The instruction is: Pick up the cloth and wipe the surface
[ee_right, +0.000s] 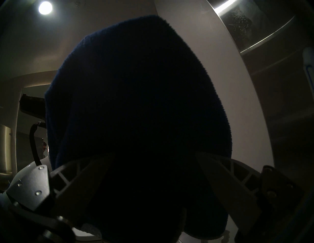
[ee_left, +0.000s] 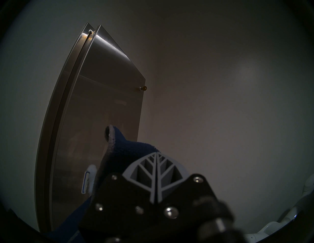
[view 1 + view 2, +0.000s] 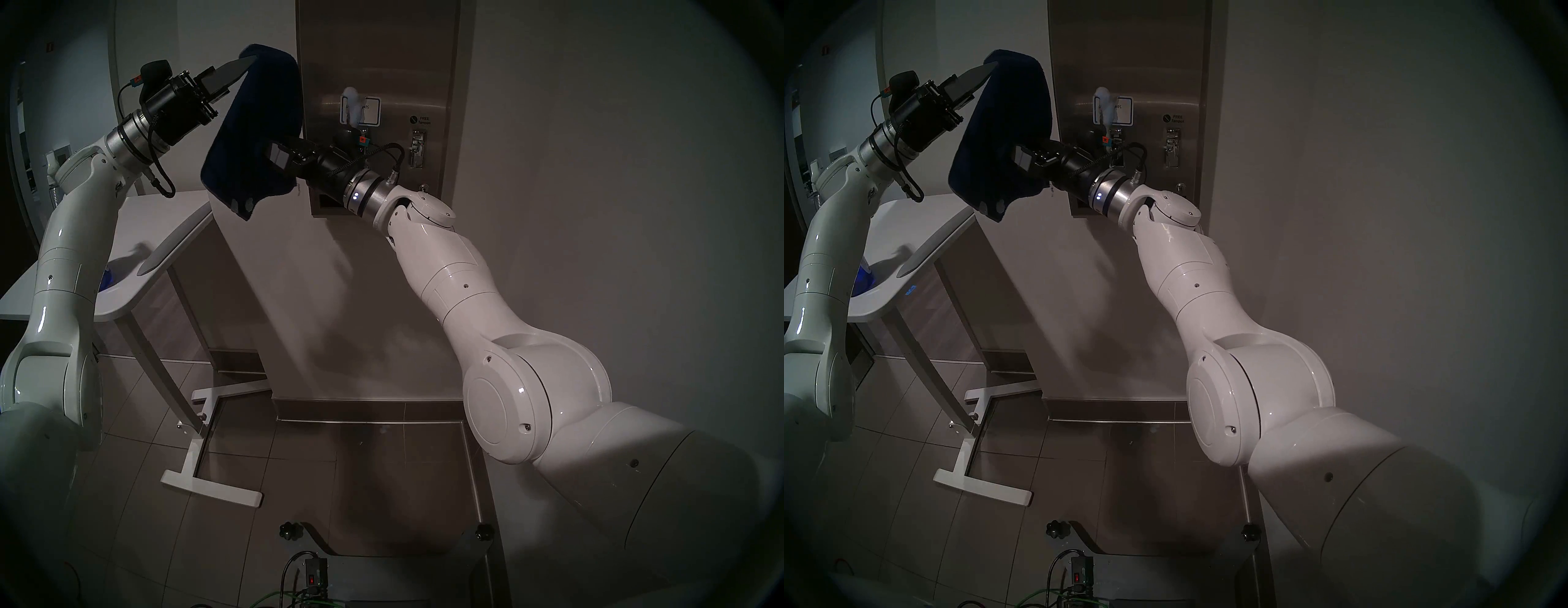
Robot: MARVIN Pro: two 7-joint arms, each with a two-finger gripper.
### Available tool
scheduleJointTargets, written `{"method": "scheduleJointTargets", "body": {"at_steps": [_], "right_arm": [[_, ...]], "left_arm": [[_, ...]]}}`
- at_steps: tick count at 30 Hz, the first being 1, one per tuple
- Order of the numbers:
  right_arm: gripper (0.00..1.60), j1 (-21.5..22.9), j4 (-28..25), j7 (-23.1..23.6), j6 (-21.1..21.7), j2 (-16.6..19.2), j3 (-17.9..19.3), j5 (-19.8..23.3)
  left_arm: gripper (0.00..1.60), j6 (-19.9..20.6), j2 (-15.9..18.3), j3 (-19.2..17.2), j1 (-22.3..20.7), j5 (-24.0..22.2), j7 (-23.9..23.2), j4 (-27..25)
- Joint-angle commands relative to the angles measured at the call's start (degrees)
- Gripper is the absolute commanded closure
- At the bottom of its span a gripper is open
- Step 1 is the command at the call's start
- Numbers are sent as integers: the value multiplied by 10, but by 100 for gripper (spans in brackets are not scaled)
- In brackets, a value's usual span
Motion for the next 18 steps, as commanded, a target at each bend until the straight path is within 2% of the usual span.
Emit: {"method": "scheduleJointTargets", "body": {"at_steps": [1,18], "right_arm": [[0,43,16,2,-23,-4,8,6],[0,87,78,-8,-48,-34,18,9]], "left_arm": [[160,0,-1,-4,-27,-4,-2,-4],[160,-1,-1,-5,-26,-2,-3,-5]]}}
